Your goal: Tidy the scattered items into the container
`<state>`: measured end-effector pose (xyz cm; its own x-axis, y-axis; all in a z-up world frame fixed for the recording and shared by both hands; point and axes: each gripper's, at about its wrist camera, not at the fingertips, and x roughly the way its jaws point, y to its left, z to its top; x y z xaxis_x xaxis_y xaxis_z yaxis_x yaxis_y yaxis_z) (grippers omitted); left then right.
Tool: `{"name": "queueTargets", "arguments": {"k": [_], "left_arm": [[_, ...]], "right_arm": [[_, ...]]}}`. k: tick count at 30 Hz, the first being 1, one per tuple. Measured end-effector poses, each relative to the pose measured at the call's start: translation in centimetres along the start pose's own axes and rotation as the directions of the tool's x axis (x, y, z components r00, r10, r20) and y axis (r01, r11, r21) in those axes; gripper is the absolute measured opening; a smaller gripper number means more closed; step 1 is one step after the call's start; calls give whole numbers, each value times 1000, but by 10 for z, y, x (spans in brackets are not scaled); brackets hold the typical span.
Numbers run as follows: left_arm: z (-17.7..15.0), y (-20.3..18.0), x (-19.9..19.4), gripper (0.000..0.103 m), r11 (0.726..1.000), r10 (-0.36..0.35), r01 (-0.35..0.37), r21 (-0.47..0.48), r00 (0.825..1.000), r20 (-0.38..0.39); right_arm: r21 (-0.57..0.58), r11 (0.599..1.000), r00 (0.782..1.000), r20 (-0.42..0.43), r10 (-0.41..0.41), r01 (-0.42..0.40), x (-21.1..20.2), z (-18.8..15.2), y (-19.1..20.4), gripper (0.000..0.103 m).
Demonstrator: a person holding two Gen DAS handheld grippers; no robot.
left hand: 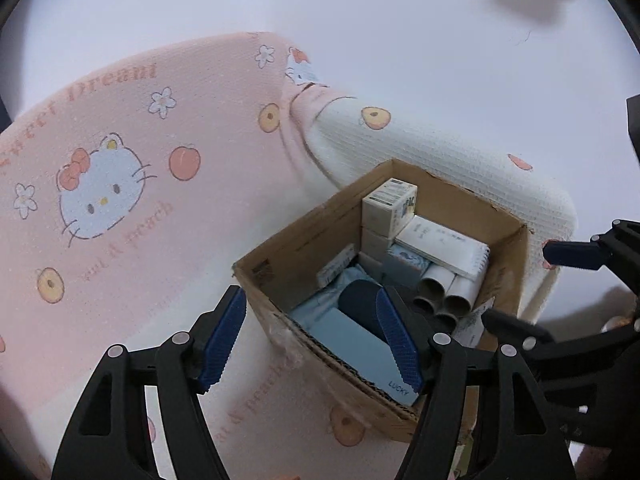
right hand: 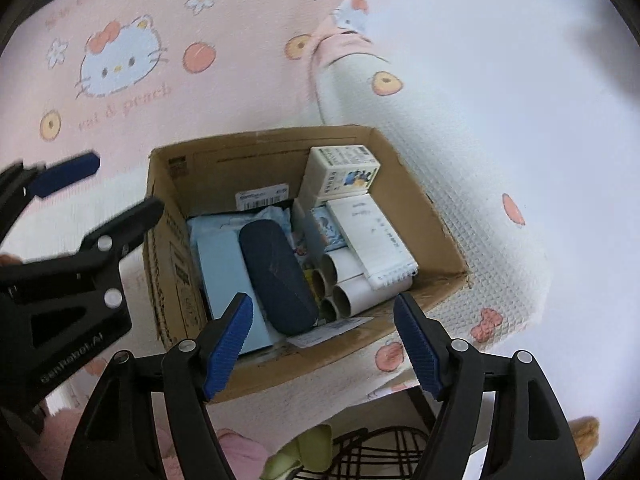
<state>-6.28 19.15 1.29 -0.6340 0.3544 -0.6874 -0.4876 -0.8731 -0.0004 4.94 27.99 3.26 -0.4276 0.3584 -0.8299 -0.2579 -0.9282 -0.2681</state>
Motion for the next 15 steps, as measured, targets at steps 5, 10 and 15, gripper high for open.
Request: {"name": "queueTargets", "arguments": {"k": [5, 10, 15], "left_arm": [[-2, -7, 3, 72, 1000, -7, 7, 28, 1000, -13], [-5, -11, 4, 72, 999, 0, 1, 45, 1000, -20], [-5, -11, 3, 72, 999, 4, -3, 50, 1000, -18]], "right_arm": [[39, 999, 1000, -8, -10, 11, 3, -1, -7, 72], [39, 999, 1000, -18, -11, 11, 6, -4, -7, 72], [36, 999, 1000, -19, -5, 6, 6, -4, -6, 72]]}}
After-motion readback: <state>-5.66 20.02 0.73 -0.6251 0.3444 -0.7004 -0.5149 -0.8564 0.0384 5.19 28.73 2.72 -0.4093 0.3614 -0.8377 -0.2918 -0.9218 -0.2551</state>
